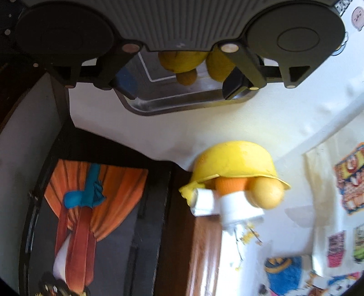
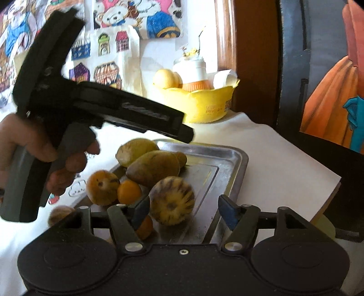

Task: Organize fruits
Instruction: 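Lift both open tools away from the tray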

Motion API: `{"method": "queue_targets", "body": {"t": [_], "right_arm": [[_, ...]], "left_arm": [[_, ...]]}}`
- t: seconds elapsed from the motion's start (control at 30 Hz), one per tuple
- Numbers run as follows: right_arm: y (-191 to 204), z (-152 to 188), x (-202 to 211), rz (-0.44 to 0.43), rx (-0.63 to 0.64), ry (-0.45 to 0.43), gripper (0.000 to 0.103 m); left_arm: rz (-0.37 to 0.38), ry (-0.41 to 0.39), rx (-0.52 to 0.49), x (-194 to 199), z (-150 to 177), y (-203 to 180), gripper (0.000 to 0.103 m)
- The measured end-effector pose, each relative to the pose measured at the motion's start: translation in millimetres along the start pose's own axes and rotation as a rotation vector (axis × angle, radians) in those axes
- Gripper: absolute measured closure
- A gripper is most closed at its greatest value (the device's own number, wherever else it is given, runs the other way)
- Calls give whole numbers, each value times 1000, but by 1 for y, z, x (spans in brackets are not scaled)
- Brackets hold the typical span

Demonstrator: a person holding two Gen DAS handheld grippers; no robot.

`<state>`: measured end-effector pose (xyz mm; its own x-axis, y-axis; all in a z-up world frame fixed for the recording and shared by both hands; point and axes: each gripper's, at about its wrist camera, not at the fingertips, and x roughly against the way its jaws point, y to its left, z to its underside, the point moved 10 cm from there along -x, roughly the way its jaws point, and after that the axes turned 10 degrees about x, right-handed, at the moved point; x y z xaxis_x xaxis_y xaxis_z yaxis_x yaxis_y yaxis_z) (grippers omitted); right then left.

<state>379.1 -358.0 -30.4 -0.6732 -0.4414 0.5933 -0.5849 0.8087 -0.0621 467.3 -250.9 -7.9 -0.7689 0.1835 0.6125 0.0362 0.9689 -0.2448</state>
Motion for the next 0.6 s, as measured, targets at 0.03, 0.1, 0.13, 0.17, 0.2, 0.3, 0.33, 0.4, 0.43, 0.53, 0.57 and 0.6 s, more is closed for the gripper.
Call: {"method": "queue_targets", "body": {"t": [0.03,0.1,0.13,0.17,0.2,0.3,0.33,0.4,0.43,0.53,0.57,0.6], "right_arm": [[1,-1,3,5,-8,-7,31],[2,-5,9,16,-22,-24,26],[2,-7,12,22,-29,-32,24],[2,-9,15,31,-37,-43,19],[3,-11,19,44,-44,-62,15],[6,-16,25,76,-47,-96,9],[8,-17,27,86,-45,-103,8],[12,-19,31,105,-40,-120,4],[14,-20,33,114,-40,-128,4],[21,-24,42,138,-44,-159,2],[22,-25,45,148,-49,-171,1],[24,-26,48,159,-56,-183,1]], "left_arm": [[-3,-15,10,6,-1,2,11],[-11,-47,29,16,-4,6,7],[-15,-62,37,21,-6,8,6],[-18,-76,46,27,-7,11,4],[-21,-90,57,33,-8,14,2],[-33,-122,90,50,-9,25,1],[-35,-131,100,55,-8,28,1],[-41,-152,123,66,-8,35,1],[-44,-163,131,70,-8,39,1],[-61,-205,153,87,-5,50,1],[-69,-223,163,93,-4,55,1],[-76,-236,172,97,-3,58,1]]}}
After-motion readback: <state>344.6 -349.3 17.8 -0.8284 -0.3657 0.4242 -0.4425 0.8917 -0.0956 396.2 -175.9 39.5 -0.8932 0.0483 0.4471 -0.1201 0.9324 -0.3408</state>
